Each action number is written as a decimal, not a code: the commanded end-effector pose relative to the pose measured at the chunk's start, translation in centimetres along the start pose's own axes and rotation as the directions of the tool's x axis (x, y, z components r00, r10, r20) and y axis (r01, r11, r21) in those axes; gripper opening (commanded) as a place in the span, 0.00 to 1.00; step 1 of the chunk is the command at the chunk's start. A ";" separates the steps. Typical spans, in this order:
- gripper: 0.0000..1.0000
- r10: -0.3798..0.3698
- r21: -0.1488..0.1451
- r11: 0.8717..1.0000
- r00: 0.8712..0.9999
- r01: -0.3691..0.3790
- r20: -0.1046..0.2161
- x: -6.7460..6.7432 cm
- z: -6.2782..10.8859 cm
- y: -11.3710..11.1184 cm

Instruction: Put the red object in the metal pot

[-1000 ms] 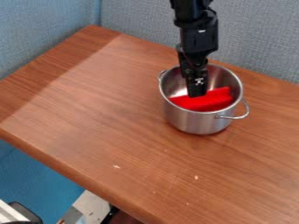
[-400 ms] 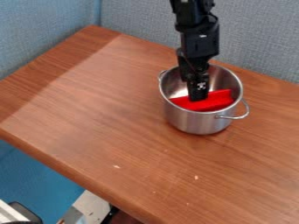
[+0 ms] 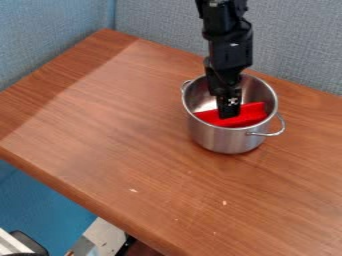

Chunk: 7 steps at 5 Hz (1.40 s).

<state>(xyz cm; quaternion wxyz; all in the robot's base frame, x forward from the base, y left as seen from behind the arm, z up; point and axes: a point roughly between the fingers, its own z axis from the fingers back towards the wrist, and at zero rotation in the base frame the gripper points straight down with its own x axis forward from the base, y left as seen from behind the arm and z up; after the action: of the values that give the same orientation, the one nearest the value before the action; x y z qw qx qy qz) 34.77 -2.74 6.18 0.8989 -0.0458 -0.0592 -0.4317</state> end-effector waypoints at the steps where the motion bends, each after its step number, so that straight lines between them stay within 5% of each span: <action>1: 1.00 -0.019 0.061 0.998 0.998 0.016 0.052 1.0 2.2 -0.1; 3: 1.00 -0.007 0.066 0.998 0.998 0.003 0.067 1.2 2.0 -0.2; 4: 0.00 -0.001 0.065 0.998 0.998 -0.004 0.069 1.3 1.8 -0.2; 5: 1.00 0.006 0.068 0.998 0.997 -0.011 0.072 1.5 1.7 -0.2; 7: 1.00 0.022 0.078 0.996 0.996 -0.029 0.090 1.4 2.6 -0.3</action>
<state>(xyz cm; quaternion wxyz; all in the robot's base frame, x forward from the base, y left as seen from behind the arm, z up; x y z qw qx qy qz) 34.93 -3.13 6.55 0.9045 -0.0389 -0.0831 -0.4164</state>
